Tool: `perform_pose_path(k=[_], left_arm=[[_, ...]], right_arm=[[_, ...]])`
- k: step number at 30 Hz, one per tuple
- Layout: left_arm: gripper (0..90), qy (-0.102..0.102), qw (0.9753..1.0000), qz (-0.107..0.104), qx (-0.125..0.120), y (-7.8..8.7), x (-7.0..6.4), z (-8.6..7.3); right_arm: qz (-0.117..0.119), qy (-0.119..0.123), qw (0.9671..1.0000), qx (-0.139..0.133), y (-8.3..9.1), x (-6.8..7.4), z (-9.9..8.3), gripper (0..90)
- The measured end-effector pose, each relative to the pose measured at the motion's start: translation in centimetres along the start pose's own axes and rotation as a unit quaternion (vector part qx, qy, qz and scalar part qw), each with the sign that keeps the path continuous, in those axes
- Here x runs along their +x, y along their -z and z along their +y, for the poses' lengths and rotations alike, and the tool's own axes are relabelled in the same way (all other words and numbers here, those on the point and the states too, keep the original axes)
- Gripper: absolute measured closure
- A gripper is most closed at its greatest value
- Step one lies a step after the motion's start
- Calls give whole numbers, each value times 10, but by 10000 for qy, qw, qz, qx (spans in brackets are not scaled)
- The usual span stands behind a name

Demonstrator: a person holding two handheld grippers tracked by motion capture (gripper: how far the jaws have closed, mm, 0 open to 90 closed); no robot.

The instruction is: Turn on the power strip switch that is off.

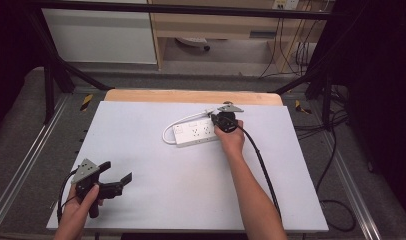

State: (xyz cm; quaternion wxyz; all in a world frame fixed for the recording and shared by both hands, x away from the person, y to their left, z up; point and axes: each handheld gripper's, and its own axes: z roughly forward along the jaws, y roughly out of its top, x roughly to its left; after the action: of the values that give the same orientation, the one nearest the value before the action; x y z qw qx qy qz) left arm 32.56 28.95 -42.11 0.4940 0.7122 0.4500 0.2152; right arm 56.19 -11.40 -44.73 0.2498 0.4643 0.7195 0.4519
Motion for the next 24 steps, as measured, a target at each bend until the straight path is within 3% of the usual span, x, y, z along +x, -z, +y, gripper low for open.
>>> perform_pose_path(k=[24], left_arm=[[61, -5, 10000, -8, -2, 0, 0, 0]], right_arm=[[-29, 68, 10000, 52, -2, 2, -3, 900]])
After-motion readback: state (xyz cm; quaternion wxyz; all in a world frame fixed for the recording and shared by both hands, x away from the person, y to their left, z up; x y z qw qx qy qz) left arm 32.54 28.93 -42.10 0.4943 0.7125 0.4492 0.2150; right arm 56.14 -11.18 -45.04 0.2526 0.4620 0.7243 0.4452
